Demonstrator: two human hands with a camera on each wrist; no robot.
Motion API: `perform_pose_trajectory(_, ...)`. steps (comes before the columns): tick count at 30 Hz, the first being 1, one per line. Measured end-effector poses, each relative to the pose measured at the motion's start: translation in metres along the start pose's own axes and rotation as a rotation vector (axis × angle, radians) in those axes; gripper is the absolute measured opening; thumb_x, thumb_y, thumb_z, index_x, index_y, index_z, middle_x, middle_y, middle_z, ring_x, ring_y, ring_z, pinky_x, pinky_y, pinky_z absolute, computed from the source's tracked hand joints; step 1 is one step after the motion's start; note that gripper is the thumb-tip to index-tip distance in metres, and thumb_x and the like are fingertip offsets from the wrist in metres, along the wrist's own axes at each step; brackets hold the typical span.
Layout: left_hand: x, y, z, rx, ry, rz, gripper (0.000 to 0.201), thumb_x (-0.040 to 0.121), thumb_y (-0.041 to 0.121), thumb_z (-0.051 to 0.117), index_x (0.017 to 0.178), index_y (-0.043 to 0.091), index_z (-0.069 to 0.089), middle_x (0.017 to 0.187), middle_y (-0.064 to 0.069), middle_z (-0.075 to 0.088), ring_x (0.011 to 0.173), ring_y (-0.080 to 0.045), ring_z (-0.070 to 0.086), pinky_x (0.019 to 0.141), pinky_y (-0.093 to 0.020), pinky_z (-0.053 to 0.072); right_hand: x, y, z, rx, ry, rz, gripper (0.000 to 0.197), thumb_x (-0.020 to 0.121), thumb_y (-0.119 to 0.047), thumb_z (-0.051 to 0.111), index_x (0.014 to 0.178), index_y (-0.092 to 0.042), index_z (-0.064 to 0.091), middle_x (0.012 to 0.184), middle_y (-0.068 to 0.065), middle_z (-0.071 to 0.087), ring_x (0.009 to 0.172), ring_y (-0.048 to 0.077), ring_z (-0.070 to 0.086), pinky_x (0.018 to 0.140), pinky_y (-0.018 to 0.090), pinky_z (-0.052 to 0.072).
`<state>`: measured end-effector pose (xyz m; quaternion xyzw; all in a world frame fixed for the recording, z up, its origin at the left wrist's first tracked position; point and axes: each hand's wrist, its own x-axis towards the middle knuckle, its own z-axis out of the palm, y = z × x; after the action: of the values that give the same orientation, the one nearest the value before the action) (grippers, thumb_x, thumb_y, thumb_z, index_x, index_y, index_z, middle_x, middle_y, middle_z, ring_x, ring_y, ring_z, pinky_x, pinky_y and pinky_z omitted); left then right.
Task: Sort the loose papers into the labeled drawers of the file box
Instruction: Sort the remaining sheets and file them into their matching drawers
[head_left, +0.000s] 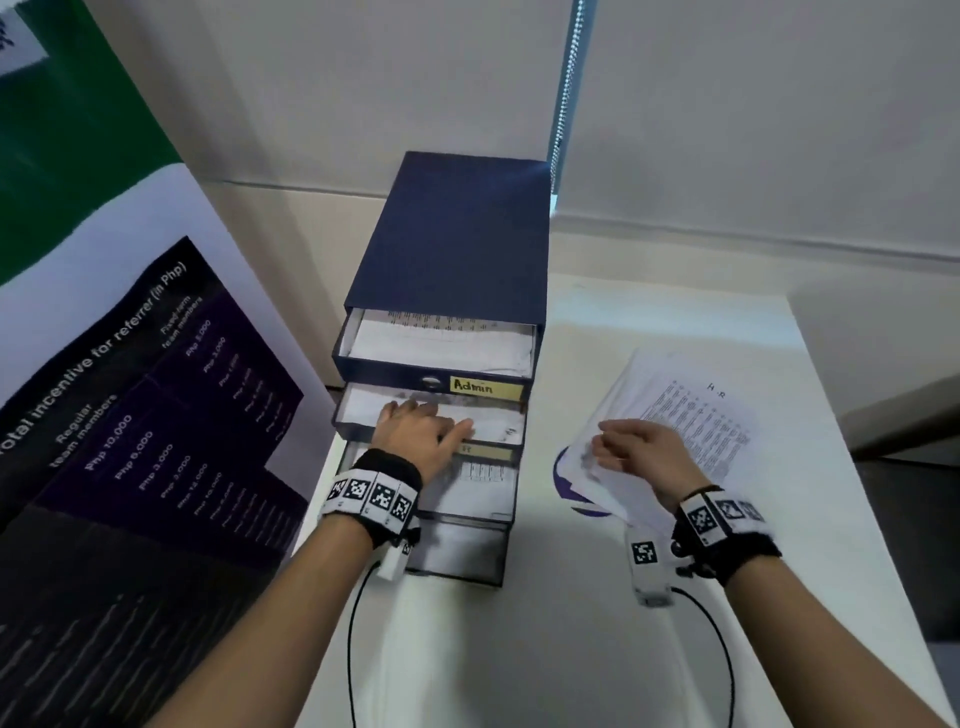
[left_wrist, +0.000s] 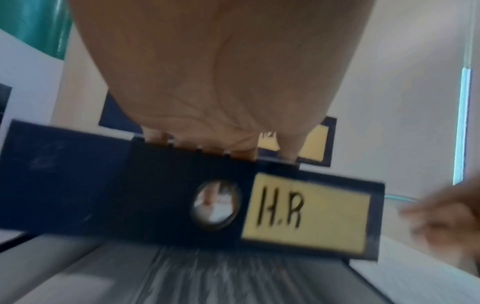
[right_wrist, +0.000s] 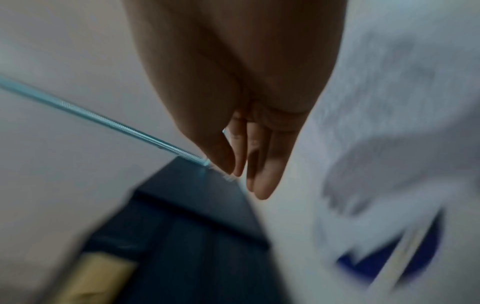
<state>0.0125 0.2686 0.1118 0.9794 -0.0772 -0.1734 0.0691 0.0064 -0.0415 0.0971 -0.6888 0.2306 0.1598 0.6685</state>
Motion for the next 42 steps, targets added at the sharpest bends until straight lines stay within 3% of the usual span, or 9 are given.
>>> perform_pose_trajectory(3, -0.006, 0.033, -0.016, 0.032, 0.156, 0.073, 0.032, 0.098, 0.043, 0.046, 0.106, 0.028, 0.072, 0.116, 0.003, 0.065, 0.111, -0.019, 0.055, 0.098, -0.037, 0.042, 0.025, 0.04, -0.062, -0.975, 0.12, -0.08, 0.039, 0.097, -0.027, 0.058, 0.132, -0.009, 0.057, 0.138, 0.014, 0.056, 0.123, 0.03, 0.055, 0.105, 0.039, 0.042)
perform_pose_trajectory(8, -0.015, 0.121, -0.024, -0.35, 0.228, 0.546, 0.02, 0.096, 0.036, 0.054, 0.102, 0.027, 0.071, 0.102, 0.012, 0.061, 0.098, -0.007, 0.053, 0.087, -0.026, 0.042, 0.029, 0.127, -0.111, -1.402, -0.088, -0.063, 0.07, 0.096, -0.048, 0.046, 0.156, -0.025, 0.018, 0.165, 0.002, 0.001, 0.15, 0.029, 0.01, 0.118, 0.044, 0.025)
perform_pose_trajectory(13, 0.041, 0.17, 0.047, -0.199, -0.103, 0.474, 0.028, 0.095, 0.033, 0.055, 0.121, 0.027, 0.064, 0.117, 0.004, 0.061, 0.11, -0.016, 0.055, 0.097, -0.034, 0.045, 0.008, 0.132, -0.135, -1.217, 0.037, -0.292, 0.031, 0.093, -0.045, 0.056, 0.095, -0.021, 0.076, 0.115, 0.002, 0.07, 0.107, 0.026, 0.062, 0.089, 0.034, 0.049)
perform_pose_trajectory(19, 0.08, 0.204, 0.123, -0.246, -0.326, 0.072, 0.011, 0.092, 0.023, 0.058, 0.096, 0.013, 0.057, 0.104, -0.012, 0.063, 0.103, -0.029, 0.061, 0.092, -0.037, 0.051, 0.021, 0.139, -0.173, -0.734, 0.49, 0.174, 0.09, 0.07, -0.053, 0.081, 0.137, -0.007, 0.044, 0.123, 0.02, 0.057, 0.114, 0.036, 0.057, 0.094, 0.041, 0.048)
perform_pose_trajectory(26, 0.084, 0.237, 0.155, -0.783, -0.229, -0.205, 0.031, 0.096, 0.041, 0.056, 0.109, 0.016, 0.067, 0.096, -0.002, 0.07, 0.088, -0.02, 0.064, 0.088, -0.032, 0.054, 0.029, 0.159, -0.181, -0.508, 0.458, 0.138, 0.044, 0.069, -0.036, 0.087, 0.054, -0.013, 0.052, 0.052, 0.002, 0.051, 0.05, 0.016, 0.045, 0.049, 0.024, 0.036)
perform_pose_trajectory(30, 0.084, 0.241, 0.154, -0.985, -0.167, -0.277, 0.03, 0.1, 0.045, 0.048, 0.086, 0.022, 0.061, 0.085, 0.006, 0.058, 0.077, -0.012, 0.055, 0.084, -0.028, 0.042, 0.023, 0.165, -0.196, -0.486, 0.242, 0.196, 0.045, 0.074, -0.04, 0.083, 0.058, -0.011, 0.053, 0.056, 0.002, 0.047, 0.051, 0.015, 0.043, 0.05, 0.022, 0.032)
perform_pose_trajectory(33, 0.088, 0.232, 0.164, -0.715, -0.018, -0.183, 0.024, 0.09, 0.038, 0.066, 0.092, 0.014, 0.069, 0.114, -0.008, 0.052, 0.102, -0.024, 0.055, 0.095, -0.034, 0.046, 0.011, 0.16, -0.207, -0.458, 0.151, 0.189, 0.015, 0.083, -0.02, 0.076, 0.085, -0.011, 0.064, 0.078, 0.005, 0.063, 0.062, 0.014, 0.059, 0.049, 0.021, 0.046)
perform_pose_trajectory(37, 0.083, 0.225, 0.175, -0.489, -0.002, -0.05, 0.058, 0.076, 0.026, 0.081, 0.129, 0.016, 0.058, 0.126, -0.005, 0.039, 0.12, -0.022, 0.043, 0.105, -0.037, 0.042, -0.002, 0.163, -0.234, -0.259, 0.551, 0.109, 0.06, 0.079, -0.001, 0.073, 0.132, -0.02, 0.053, 0.108, 0.008, 0.06, 0.082, 0.027, 0.065, 0.05, 0.025, 0.056)
perform_pose_trajectory(42, 0.089, 0.222, 0.176, -0.531, 0.013, -0.179, 0.086, 0.069, 0.031, 0.088, 0.142, 0.014, 0.044, 0.136, -0.009, 0.042, 0.128, -0.028, 0.042, 0.108, -0.039, 0.04, -0.007, 0.173, -0.247, -0.265, 0.684, 0.168, 0.034, 0.08, -0.005, 0.071, 0.112, -0.004, 0.062, 0.101, 0.017, 0.068, 0.079, 0.031, 0.066, 0.071, 0.045, 0.061)
